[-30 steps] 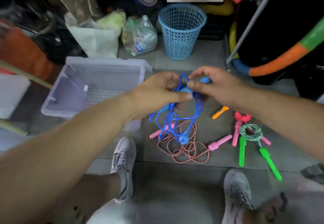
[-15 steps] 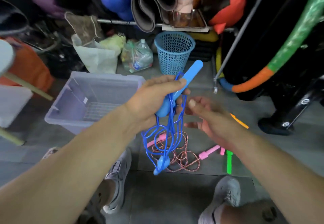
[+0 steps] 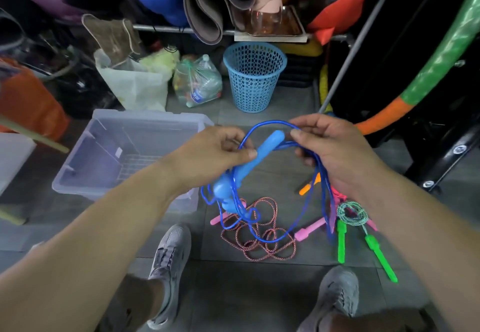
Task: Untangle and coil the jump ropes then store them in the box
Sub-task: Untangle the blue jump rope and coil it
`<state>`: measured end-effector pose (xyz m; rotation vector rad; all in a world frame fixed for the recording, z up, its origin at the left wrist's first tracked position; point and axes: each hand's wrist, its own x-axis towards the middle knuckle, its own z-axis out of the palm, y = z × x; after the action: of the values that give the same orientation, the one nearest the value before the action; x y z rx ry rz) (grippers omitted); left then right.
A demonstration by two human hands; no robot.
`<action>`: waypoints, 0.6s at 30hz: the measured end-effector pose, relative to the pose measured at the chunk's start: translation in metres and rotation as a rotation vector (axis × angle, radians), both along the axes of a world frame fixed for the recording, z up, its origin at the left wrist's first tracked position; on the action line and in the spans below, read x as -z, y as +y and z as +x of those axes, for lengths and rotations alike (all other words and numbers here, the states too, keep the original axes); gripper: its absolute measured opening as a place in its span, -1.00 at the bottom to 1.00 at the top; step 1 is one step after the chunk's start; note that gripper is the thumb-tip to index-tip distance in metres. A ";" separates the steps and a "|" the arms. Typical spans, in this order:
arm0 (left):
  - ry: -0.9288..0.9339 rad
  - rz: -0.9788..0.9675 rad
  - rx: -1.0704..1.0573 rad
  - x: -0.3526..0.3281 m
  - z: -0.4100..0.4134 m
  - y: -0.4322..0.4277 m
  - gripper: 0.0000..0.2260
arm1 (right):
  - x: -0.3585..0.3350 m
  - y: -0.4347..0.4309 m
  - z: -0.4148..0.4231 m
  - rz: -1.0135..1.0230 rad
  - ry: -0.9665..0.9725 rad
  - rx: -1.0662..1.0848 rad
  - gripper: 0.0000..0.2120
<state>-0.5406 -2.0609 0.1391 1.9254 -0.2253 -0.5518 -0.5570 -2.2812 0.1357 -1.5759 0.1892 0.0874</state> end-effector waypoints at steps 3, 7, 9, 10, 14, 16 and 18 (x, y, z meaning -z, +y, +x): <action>-0.003 0.014 -0.004 0.002 0.005 -0.003 -0.92 | -0.006 -0.003 0.010 0.194 0.045 0.010 -0.84; 0.100 -0.069 -0.054 0.004 0.010 -0.009 -0.88 | -0.003 -0.003 0.010 0.038 -0.001 -0.087 -0.80; 0.155 -0.164 -0.133 0.005 0.012 -0.012 -0.83 | 0.002 -0.002 0.008 -0.178 -0.042 -0.124 -0.78; 0.171 -0.211 -0.163 0.005 0.013 -0.014 -0.80 | 0.003 -0.002 0.008 -0.280 -0.053 -0.138 -0.79; 0.202 -0.305 -0.186 0.003 0.012 -0.020 -0.78 | 0.003 -0.003 0.004 -0.551 -0.039 -0.258 -0.90; 0.155 -0.245 -0.184 0.003 0.013 -0.019 -0.78 | 0.004 -0.003 0.003 -0.503 -0.028 -0.276 -0.87; 0.077 -0.134 -0.176 0.003 0.014 -0.018 -0.78 | 0.004 -0.004 0.003 -0.413 -0.012 -0.235 -0.85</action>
<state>-0.5265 -2.0788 0.1362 1.7697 -0.0417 -0.4800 -0.5541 -2.2848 0.1315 -2.0061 0.0100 0.2337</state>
